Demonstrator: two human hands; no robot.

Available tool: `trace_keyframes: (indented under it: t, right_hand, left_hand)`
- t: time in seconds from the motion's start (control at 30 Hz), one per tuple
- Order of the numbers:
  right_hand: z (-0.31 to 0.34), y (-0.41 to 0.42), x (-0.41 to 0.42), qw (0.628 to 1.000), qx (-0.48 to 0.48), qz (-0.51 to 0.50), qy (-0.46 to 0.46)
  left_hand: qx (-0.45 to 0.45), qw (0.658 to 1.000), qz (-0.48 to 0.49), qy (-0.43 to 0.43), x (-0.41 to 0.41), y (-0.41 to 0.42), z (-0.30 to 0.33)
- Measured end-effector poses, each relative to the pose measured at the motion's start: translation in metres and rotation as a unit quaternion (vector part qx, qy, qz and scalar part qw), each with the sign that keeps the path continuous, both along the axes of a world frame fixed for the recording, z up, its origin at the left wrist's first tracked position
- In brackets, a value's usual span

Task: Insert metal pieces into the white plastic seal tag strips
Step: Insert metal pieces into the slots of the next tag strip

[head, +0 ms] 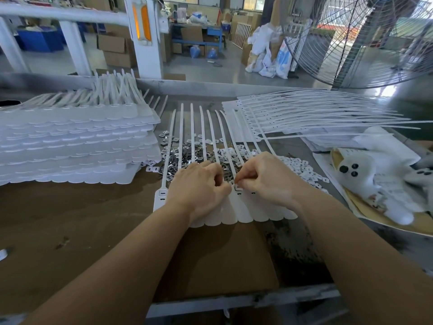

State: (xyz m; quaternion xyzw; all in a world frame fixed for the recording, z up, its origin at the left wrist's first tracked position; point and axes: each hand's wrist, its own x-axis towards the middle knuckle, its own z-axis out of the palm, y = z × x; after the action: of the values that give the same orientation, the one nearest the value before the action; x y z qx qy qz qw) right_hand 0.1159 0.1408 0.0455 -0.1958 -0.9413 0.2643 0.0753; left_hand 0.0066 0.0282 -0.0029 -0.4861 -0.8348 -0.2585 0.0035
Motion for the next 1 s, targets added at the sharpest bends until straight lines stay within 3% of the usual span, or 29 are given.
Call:
trace_keyframes:
  t: [0.37,1.0]
  right_hand:
    - [0.0,-0.003,-0.002,0.999,-0.036,-0.038,0.013]
    - [0.011,0.007,-0.008,0.988,-0.116,-0.097,-0.043]
  left_hand:
    - [0.001,1.0,0.008,0.002,0.001,0.001,0.0]
    - [-0.011,1.0,0.001,-0.001,0.001,-0.001,0.002]
